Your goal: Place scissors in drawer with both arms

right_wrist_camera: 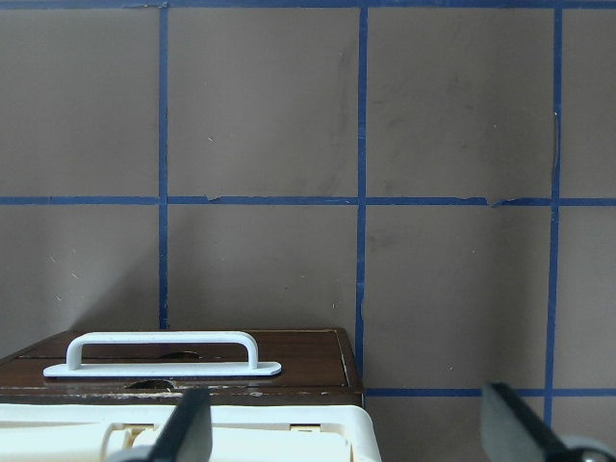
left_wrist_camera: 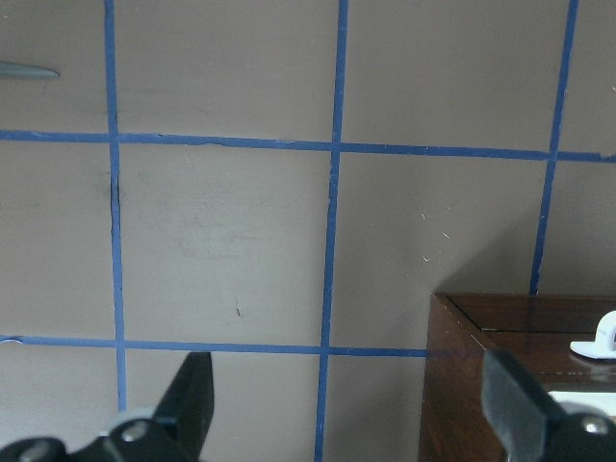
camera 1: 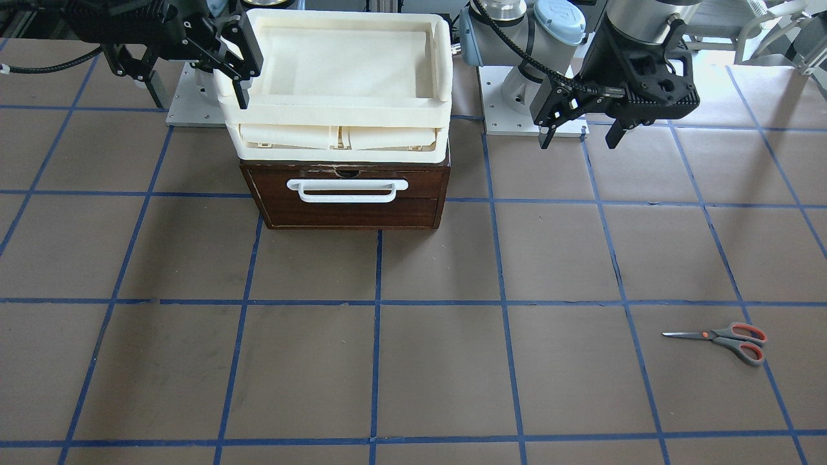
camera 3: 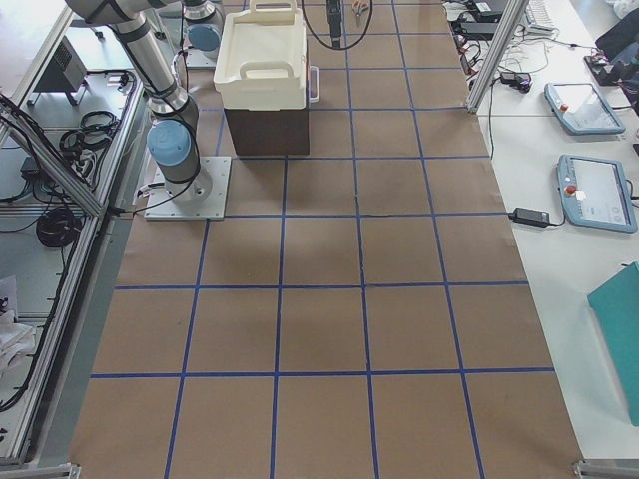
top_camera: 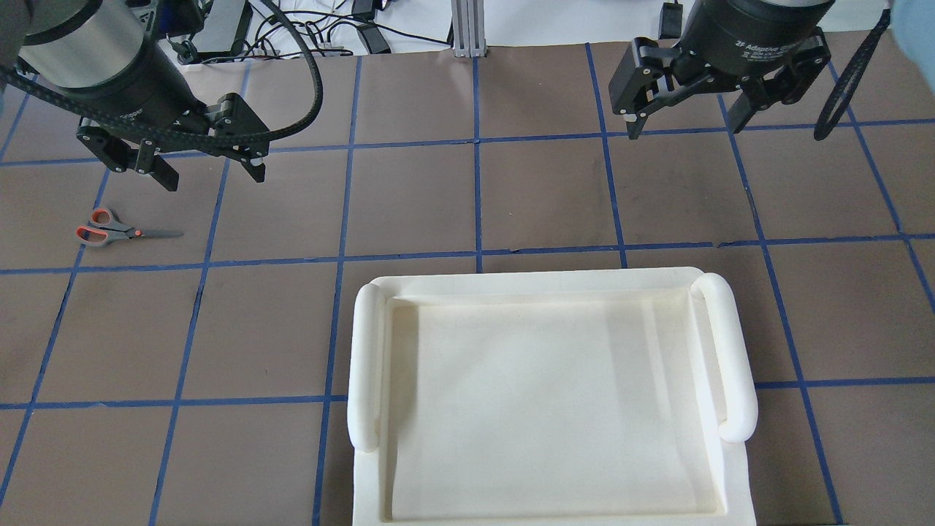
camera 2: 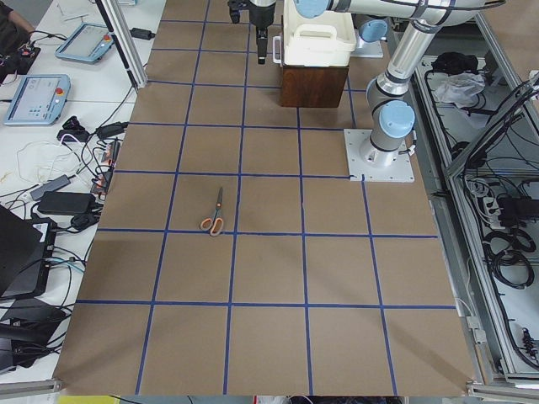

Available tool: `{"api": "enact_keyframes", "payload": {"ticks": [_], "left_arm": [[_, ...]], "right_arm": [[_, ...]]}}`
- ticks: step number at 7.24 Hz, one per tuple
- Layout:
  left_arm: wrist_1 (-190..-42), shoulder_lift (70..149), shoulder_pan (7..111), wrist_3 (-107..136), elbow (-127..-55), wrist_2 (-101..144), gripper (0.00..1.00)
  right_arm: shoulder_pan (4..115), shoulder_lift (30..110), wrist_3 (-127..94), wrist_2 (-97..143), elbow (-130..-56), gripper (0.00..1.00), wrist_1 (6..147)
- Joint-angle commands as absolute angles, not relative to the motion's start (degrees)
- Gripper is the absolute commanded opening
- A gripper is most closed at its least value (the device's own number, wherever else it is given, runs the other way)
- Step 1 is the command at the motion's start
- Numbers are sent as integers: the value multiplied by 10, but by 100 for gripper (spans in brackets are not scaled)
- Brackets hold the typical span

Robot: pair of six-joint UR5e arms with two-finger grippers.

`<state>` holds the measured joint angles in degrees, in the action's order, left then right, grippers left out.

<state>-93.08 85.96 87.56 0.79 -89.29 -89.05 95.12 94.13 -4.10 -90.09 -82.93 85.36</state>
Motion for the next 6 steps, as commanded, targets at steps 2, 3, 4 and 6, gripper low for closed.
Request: {"api": "enact_keyframes", "payload": {"ticks": [2, 3, 4, 6], "left_arm": [[-931, 860, 875, 8, -894, -890, 100], [-930, 860, 873, -6, -894, -890, 100], [-931, 861, 861, -92, -896, -895, 100], [-920, 867, 791, -242, -927, -925, 100]], "right_arm": [[951, 941, -40, -902, -830, 100, 853], [951, 941, -40, -901, -830, 100, 852], [952, 941, -40, -901, -830, 100, 850], [953, 942, -39, -900, -834, 100, 849]]}}
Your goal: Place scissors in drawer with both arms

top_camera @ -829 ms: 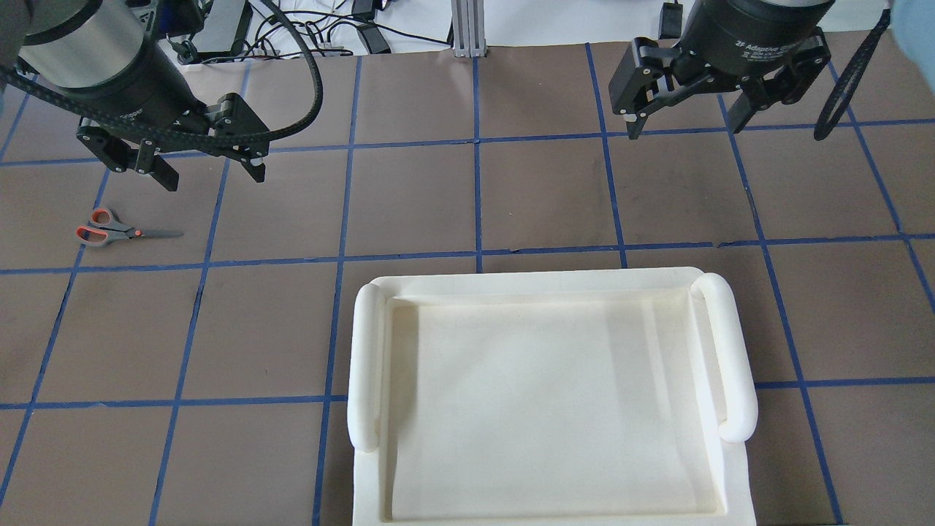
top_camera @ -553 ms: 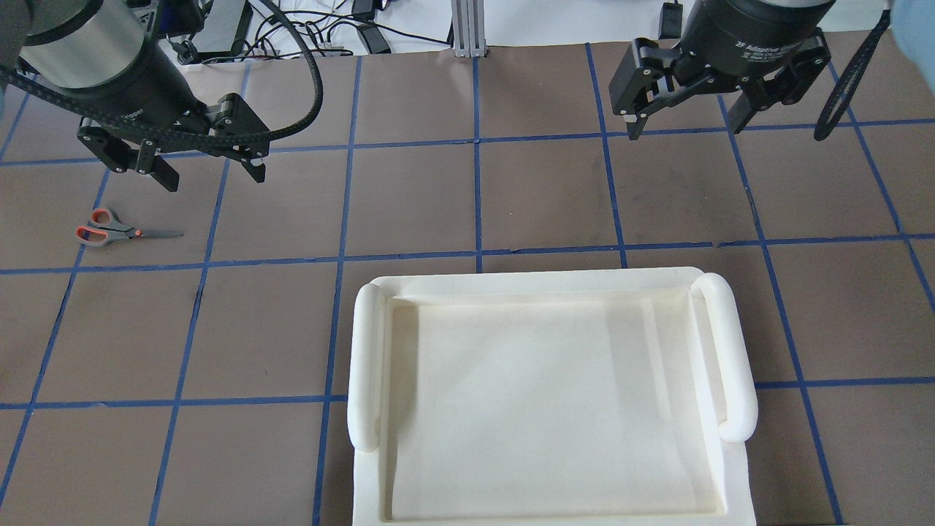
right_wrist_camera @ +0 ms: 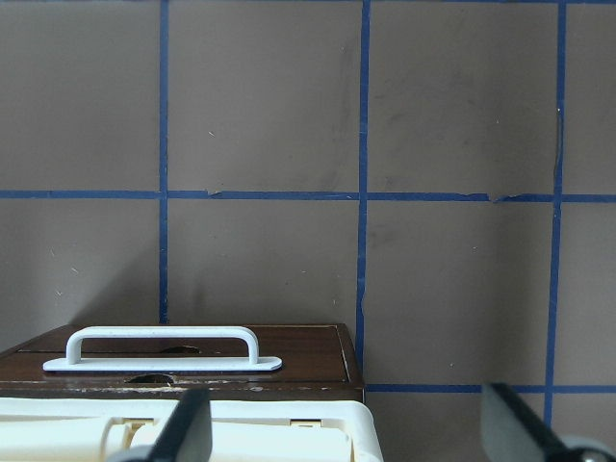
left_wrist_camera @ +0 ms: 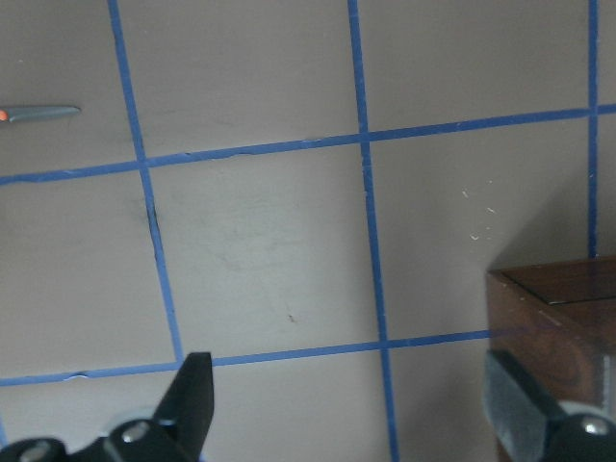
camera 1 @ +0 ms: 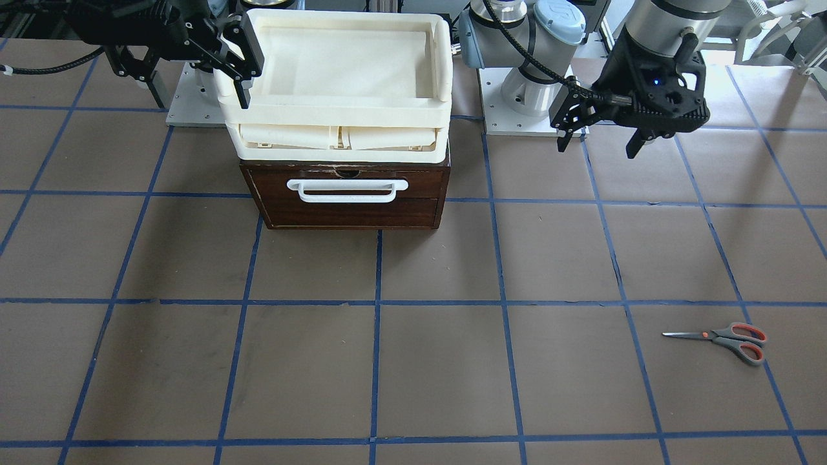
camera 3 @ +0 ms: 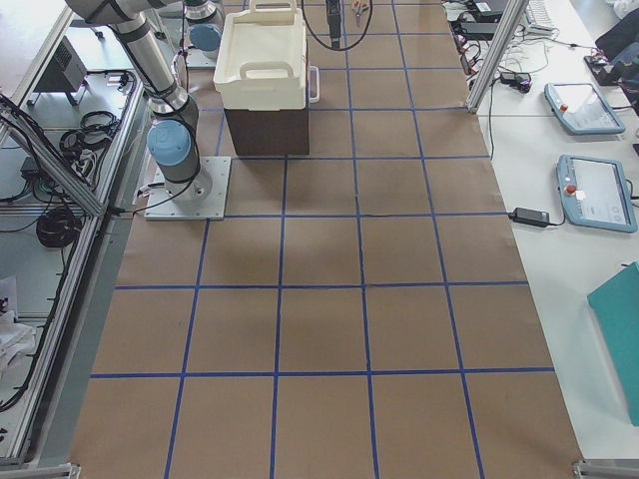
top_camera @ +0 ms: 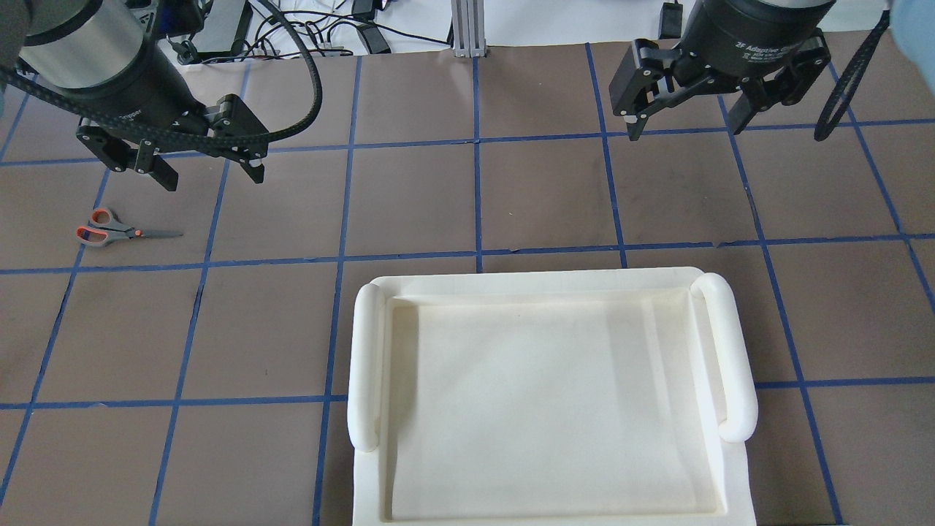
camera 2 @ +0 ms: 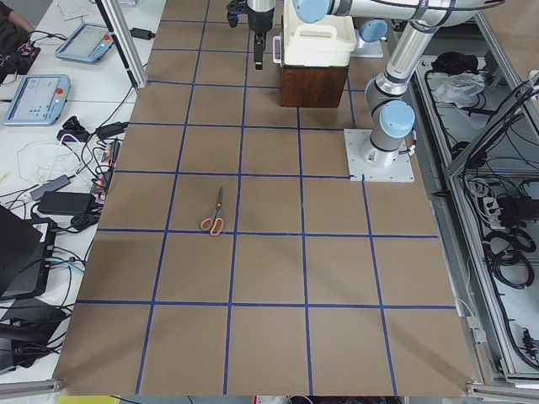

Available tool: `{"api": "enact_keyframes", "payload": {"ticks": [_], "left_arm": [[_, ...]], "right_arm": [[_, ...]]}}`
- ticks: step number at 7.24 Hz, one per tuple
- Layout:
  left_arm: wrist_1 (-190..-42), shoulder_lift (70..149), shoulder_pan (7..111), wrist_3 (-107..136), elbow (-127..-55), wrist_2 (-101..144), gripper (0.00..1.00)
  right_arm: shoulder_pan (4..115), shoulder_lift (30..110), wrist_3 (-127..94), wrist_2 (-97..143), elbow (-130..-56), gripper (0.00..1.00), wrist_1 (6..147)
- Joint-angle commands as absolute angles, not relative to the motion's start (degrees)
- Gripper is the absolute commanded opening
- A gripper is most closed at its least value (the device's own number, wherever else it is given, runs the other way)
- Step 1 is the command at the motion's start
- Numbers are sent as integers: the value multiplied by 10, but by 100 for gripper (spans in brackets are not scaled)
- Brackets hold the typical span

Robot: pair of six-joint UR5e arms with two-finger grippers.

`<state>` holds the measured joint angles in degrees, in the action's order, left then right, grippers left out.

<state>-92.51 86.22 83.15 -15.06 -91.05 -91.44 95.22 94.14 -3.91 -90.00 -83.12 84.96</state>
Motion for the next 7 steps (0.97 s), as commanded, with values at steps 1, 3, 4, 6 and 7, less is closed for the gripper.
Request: {"api": "enact_keyframes", "payload": {"ticks": [1, 3, 4, 6, 7], "left_arm": [[-903, 879, 762, -306, -930, -925, 100], [-847, 907, 679, -530, -954, -927, 100], [-843, 929, 624, -680, -957, -926, 100], [-769, 989, 576, -871, -966, -929, 100], [-723, 1029, 561, -926, -969, -939, 100]], "right_arm": [[954, 940, -36, -902, -841, 100, 851], [960, 907, -14, -896, -846, 100, 848], [967, 882, -11, -855, -847, 100, 845], [1013, 845, 58, -838, -850, 100, 841], [1019, 831, 135, -839, -850, 100, 845]]}}
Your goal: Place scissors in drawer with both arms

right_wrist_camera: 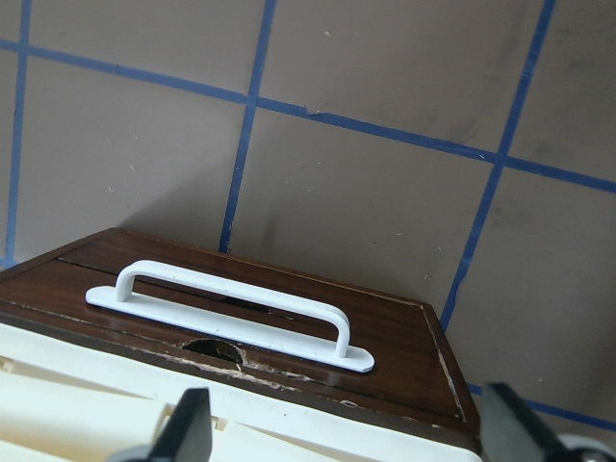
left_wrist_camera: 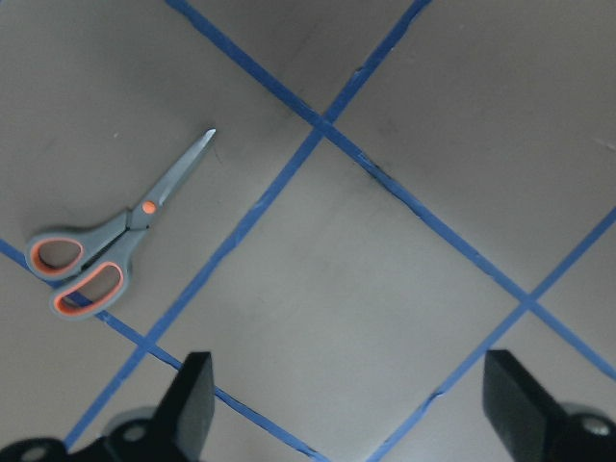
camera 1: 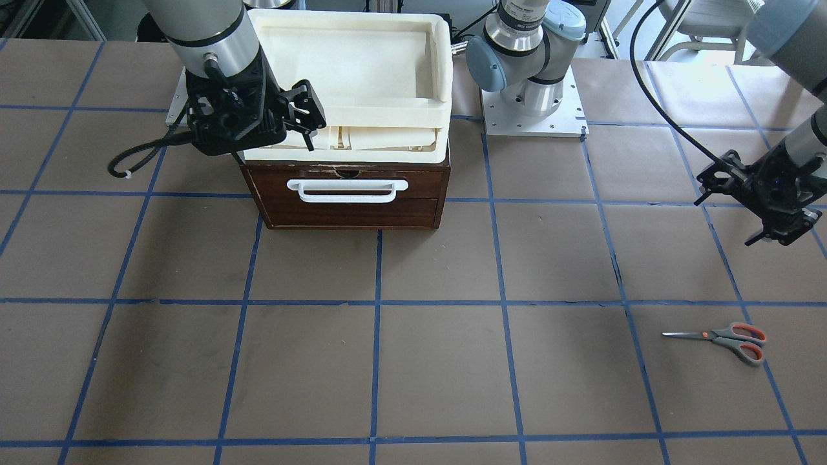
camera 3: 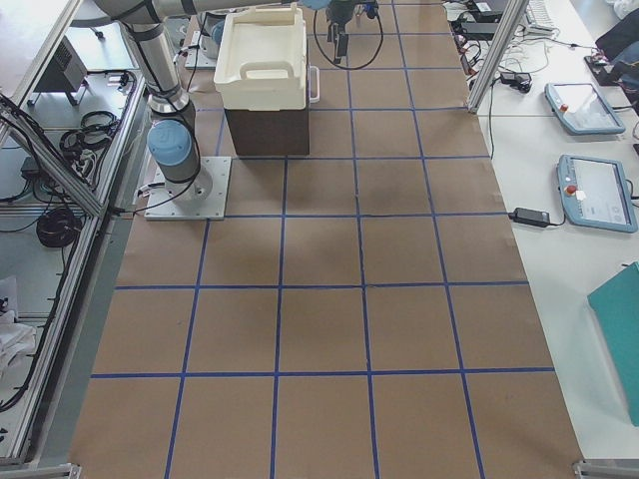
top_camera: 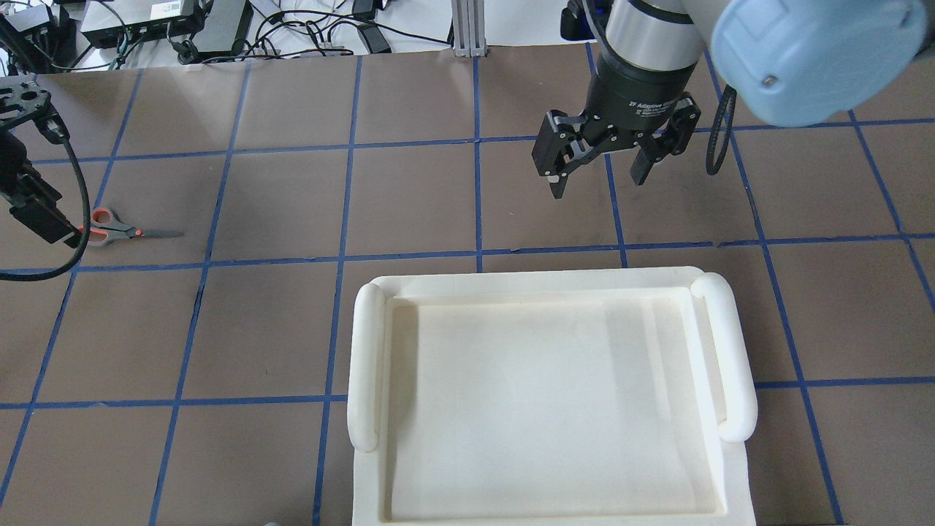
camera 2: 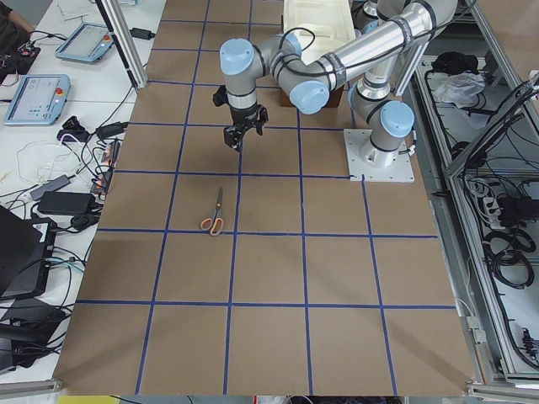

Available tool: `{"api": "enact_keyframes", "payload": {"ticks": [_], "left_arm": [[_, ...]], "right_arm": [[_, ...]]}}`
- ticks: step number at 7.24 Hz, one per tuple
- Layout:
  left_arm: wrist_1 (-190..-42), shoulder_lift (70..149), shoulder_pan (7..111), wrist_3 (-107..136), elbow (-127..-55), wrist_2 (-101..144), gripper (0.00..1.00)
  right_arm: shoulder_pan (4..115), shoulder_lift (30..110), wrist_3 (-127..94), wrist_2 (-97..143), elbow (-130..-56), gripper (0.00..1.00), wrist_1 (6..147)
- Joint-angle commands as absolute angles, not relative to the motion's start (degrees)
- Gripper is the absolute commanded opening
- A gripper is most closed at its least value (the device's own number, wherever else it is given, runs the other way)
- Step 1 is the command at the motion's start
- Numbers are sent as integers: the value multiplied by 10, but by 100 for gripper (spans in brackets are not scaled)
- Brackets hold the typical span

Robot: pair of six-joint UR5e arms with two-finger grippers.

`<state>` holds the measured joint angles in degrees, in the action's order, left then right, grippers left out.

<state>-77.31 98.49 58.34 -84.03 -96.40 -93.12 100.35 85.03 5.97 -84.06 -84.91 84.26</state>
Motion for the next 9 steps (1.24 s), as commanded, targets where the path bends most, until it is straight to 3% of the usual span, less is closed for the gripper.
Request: {"api": "enact_keyframes", "payload": {"ticks": [1, 5, 9], "left_arm": [[-665, 1071, 556, -1037, -967, -941, 100], [-547, 1182, 521, -1348, -956, -935, 100], [-548, 1213, 526, -1379, -932, -912, 98]], "right_arm": [[1023, 824, 200, -830, -850, 100, 845], [1045, 781, 452, -831, -882, 100, 864], [1052, 737, 704, -831, -888, 100, 965]]}}
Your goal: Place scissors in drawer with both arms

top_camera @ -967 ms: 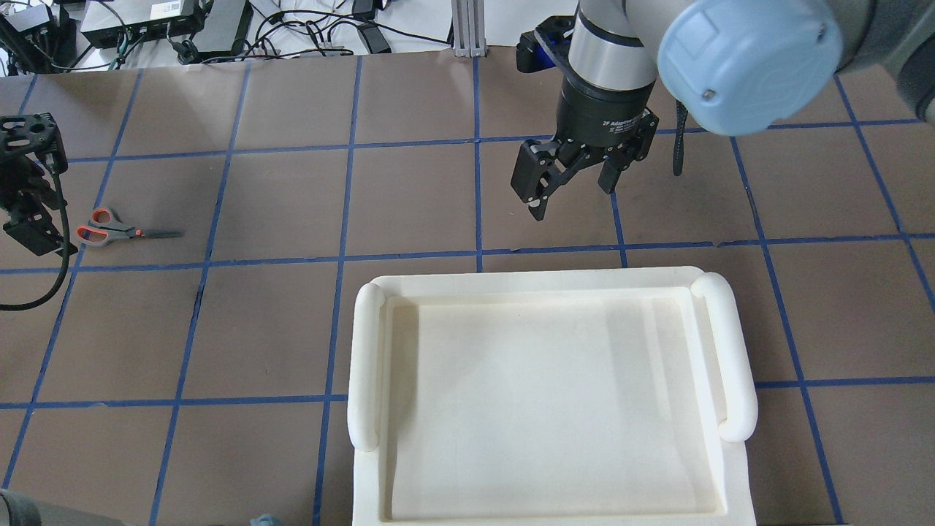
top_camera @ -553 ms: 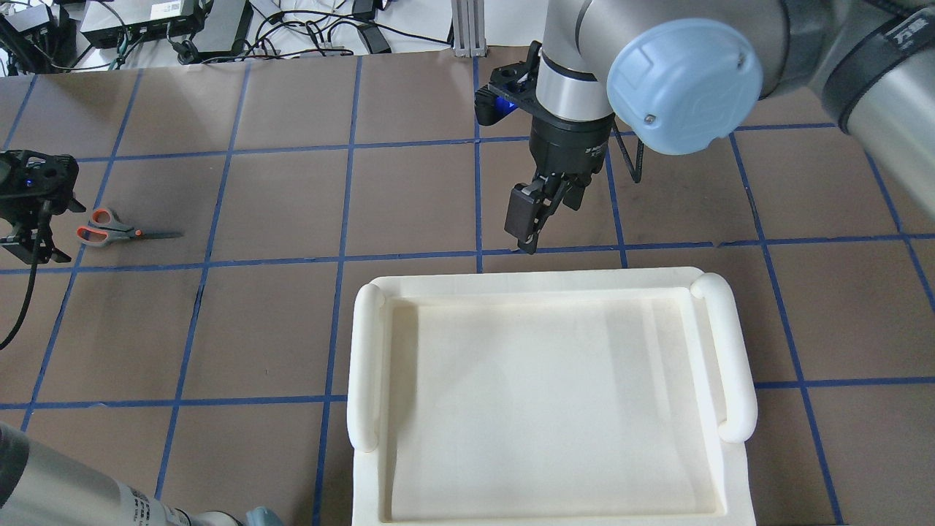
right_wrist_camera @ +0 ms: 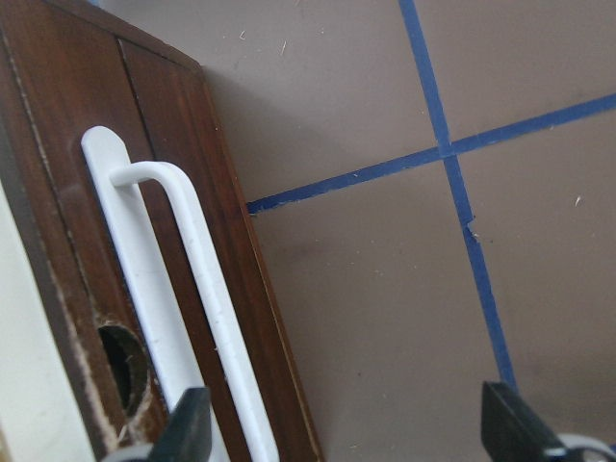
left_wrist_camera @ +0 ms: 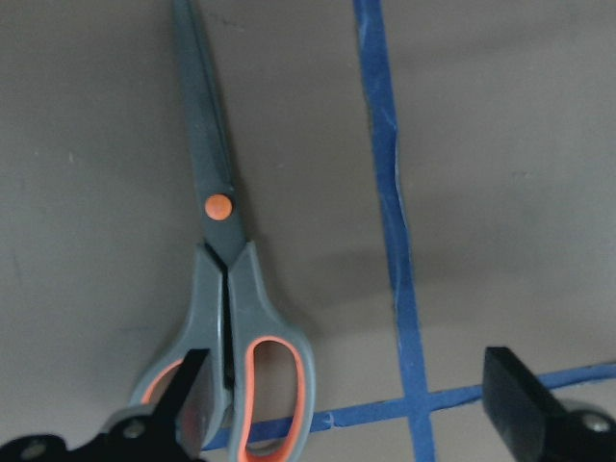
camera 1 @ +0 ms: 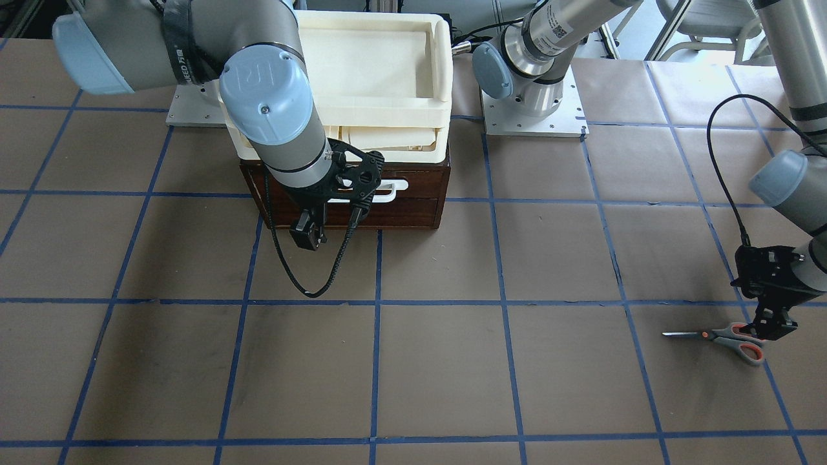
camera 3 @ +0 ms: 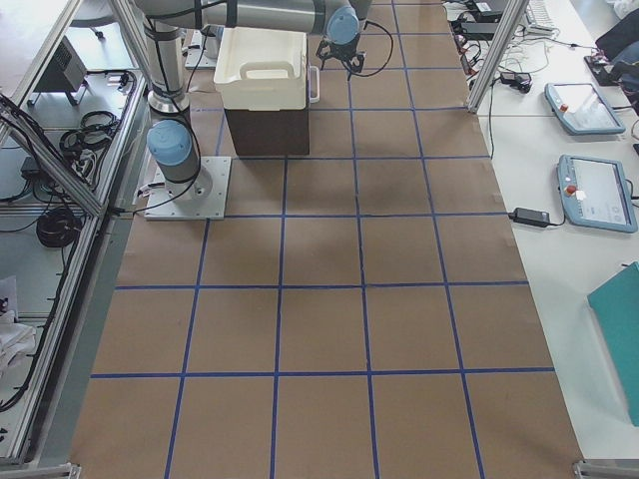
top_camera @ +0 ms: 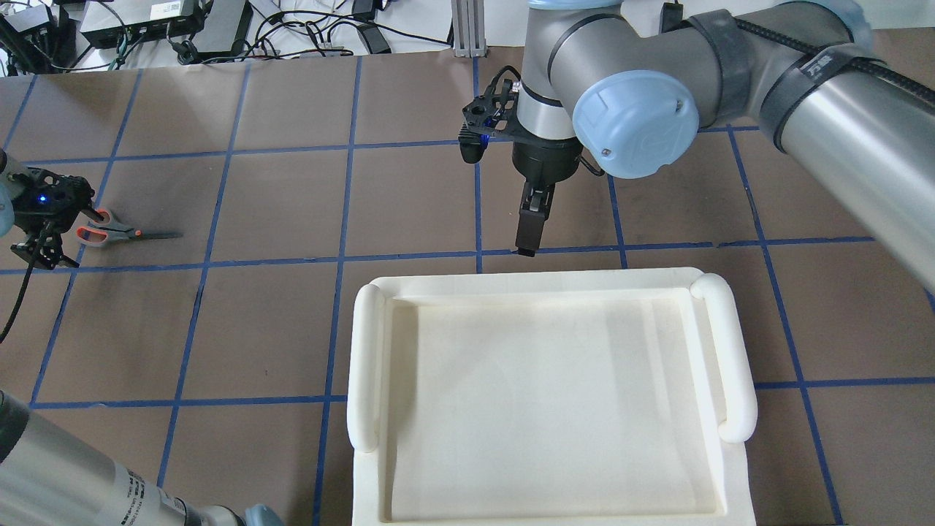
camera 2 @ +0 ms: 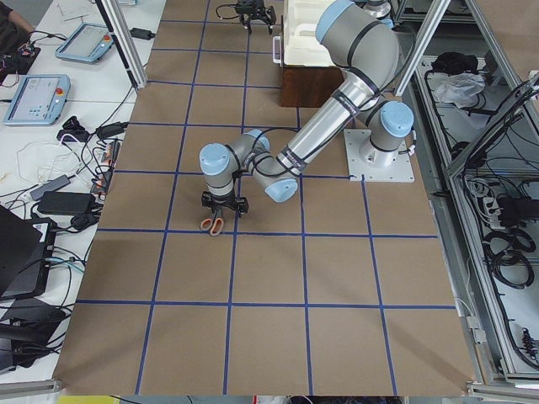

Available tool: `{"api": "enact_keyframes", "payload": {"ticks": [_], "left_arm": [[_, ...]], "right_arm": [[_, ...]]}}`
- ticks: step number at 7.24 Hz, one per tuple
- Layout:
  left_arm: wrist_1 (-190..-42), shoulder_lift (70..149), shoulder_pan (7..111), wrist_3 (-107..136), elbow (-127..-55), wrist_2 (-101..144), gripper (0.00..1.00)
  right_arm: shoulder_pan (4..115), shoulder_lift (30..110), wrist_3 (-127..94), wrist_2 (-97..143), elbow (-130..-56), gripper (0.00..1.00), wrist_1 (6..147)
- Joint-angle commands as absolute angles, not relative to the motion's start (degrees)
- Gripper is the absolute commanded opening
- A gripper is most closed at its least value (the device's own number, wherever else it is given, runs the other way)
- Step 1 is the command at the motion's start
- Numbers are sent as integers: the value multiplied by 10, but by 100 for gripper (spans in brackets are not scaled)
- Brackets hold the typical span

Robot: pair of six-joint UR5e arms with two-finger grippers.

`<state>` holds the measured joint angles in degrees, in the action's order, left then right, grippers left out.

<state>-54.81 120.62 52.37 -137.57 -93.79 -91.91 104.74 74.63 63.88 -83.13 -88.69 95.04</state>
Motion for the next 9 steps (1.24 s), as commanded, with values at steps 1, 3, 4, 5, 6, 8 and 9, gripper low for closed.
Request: {"api": "enact_keyframes", "payload": {"ticks": [1, 3, 4, 5, 6, 8, 9], "left_arm": [[-548, 1220, 528, -1373, -926, -885, 98], [-548, 1230, 528, -1346, -916, -867, 98], [-548, 1239, 528, -1299, -915, -866, 98], [-548, 1244, 528, -1280, -915, -869, 98], [-548, 1249, 528, -1279, -915, -868, 98], [-550, 1251, 528, -1282, -916, -867, 98], [-548, 1253, 528, -1286, -915, -867, 90]], "right_arm": [[1056, 732, 755, -831, -888, 100, 956], [1075, 716, 786, -839, -891, 100, 948], [1078, 709, 786, -839, -891, 100, 948], [1078, 707, 786, -838, -892, 100, 948], [1077, 703, 786, -838, -892, 99, 934], [1077, 699, 786, -835, -892, 100, 927], [1077, 698, 784, -833, -892, 99, 926]]}}
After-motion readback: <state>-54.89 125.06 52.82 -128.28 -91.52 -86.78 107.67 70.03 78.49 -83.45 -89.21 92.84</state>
